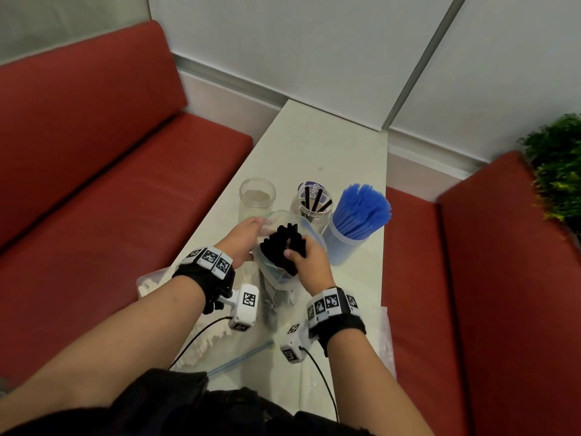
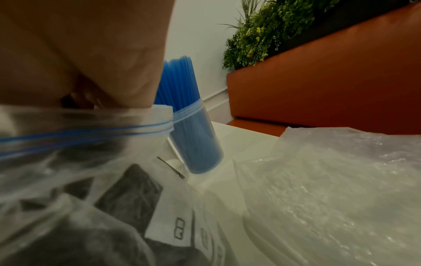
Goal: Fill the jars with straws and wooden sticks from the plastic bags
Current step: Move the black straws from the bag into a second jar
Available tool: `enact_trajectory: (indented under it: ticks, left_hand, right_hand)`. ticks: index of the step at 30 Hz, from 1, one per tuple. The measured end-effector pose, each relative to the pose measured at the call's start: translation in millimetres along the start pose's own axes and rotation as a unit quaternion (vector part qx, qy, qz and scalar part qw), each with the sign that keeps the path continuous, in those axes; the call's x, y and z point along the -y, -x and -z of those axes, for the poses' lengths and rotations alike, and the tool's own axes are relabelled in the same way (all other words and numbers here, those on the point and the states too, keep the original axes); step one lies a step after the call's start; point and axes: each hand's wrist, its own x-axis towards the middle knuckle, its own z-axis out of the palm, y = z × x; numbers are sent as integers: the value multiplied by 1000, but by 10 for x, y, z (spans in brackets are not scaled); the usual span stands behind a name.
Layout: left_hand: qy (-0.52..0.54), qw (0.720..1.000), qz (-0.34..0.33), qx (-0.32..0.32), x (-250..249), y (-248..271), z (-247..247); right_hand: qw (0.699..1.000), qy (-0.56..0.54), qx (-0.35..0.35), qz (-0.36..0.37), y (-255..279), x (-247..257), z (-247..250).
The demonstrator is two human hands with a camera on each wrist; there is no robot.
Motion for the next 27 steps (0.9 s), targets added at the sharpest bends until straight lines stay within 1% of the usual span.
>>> enact_trajectory:
  ticks: [4, 7, 9, 13, 15, 16, 18, 20, 23, 25, 27]
  left_hand:
    - [-17, 1000, -14, 9, -47, 10, -25]
    - [-18, 999, -20, 18, -67, -3, -31]
    - [-13, 1000, -20, 19, -64, -22, -31]
    - [-18, 999, -17, 19, -39, -57, -21]
    - [-20, 999, -14, 22, -39, -79, -10]
    - [-21, 999, -10, 21, -40, -88, -2]
    - [-24, 999, -3, 22, -40, -100, 11]
    - [-29, 999, 3, 23, -39, -102, 18]
    - [-31, 999, 3, 19, -35, -85, 13]
    - [-31, 999, 2, 21, -34, -81, 5]
    - [-35, 999, 0, 27, -26, -81, 9]
  right_hand:
    - [1000, 10, -8, 14, 25, -5, 60]
    - [998, -24, -43, 26, 12, 42, 137]
    - [997, -41, -60, 20, -5, 68, 179]
    - [999, -29, -29, -3, 61, 74, 235]
    - [999, -37, -19, -2, 60, 212, 350]
    - [999, -43, -23, 10, 31, 332, 448]
    - [993, -80, -54, 62, -82, 654, 713]
    - [979, -139, -99, 114, -251, 1012, 1007]
    - [959, -156, -167, 170, -536, 1343, 1291]
    - [954, -156, -195, 166, -721, 1350, 1290]
    - [957, -143, -208, 145, -868, 1221, 1174]
